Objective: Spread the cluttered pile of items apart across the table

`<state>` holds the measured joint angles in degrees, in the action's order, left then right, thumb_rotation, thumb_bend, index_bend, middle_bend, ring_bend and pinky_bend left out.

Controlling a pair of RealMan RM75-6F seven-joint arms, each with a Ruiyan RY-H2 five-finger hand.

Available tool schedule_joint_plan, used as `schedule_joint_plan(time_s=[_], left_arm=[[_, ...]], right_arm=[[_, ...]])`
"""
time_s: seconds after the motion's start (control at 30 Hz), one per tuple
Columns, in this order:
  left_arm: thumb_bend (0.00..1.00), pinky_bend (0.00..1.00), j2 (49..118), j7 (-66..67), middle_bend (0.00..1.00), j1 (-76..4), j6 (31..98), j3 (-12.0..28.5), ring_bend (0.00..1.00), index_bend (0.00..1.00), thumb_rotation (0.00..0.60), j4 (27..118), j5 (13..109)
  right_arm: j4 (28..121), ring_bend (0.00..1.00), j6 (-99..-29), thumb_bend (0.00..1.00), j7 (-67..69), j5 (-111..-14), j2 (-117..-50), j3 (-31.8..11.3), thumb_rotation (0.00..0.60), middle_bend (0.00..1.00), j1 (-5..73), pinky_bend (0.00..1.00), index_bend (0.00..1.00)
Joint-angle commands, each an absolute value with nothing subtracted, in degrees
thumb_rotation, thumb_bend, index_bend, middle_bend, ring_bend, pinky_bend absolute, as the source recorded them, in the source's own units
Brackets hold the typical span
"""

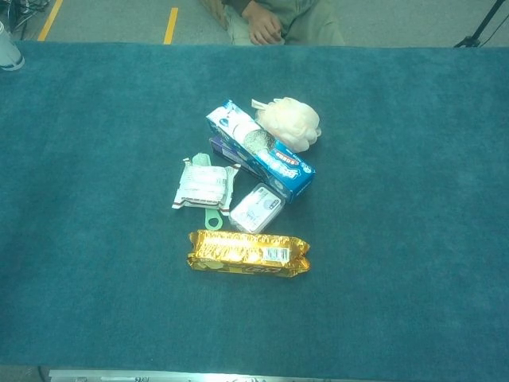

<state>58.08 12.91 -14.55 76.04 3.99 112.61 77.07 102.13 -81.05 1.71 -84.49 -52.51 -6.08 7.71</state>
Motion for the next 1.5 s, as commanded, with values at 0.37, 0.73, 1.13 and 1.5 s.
schedule_joint_plan(time_s=[0.37, 0.73, 1.13, 1.5], left_arm=[[0.32, 0.31, 56.56, 8.59, 0.13, -16.18, 72.99, 3.00, 0.12, 0.18, 0.600, 111.43, 81.79], [0.32, 0.27, 56.83, -3.40, 0.12, -25.88, 59.91, 2.53, 0.12, 0.18, 0.600, 107.01, 90.90], [0.32, 0.27, 62.81, -8.06, 0.11, -31.65, 56.20, 3.25, 0.12, 0.16, 0.600, 101.30, 92.52], [0.32, 0.26, 59.70, -6.74, 0.10, -28.99, 60.80, 1.58, 0.11, 0.16, 0.600, 102.26, 91.69]], right_arm=[[104.10, 0.30, -80.63, 0.20, 1.39, -85.27, -51.86, -5.99, 0.600, 0.45, 8.42, 0.42, 0.35], [104.46, 0.30, -80.81, 0.20, 0.84, -85.12, -51.88, -5.73, 0.600, 0.45, 8.30, 0.42, 0.35], [106.58, 0.30, -77.61, 0.20, -3.02, -85.17, -52.28, -5.64, 0.600, 0.45, 10.50, 0.42, 0.35], [109.84, 0.27, -69.38, 0.20, -7.82, -89.66, -52.67, -6.72, 0.600, 0.39, 18.22, 0.42, 0.29]])
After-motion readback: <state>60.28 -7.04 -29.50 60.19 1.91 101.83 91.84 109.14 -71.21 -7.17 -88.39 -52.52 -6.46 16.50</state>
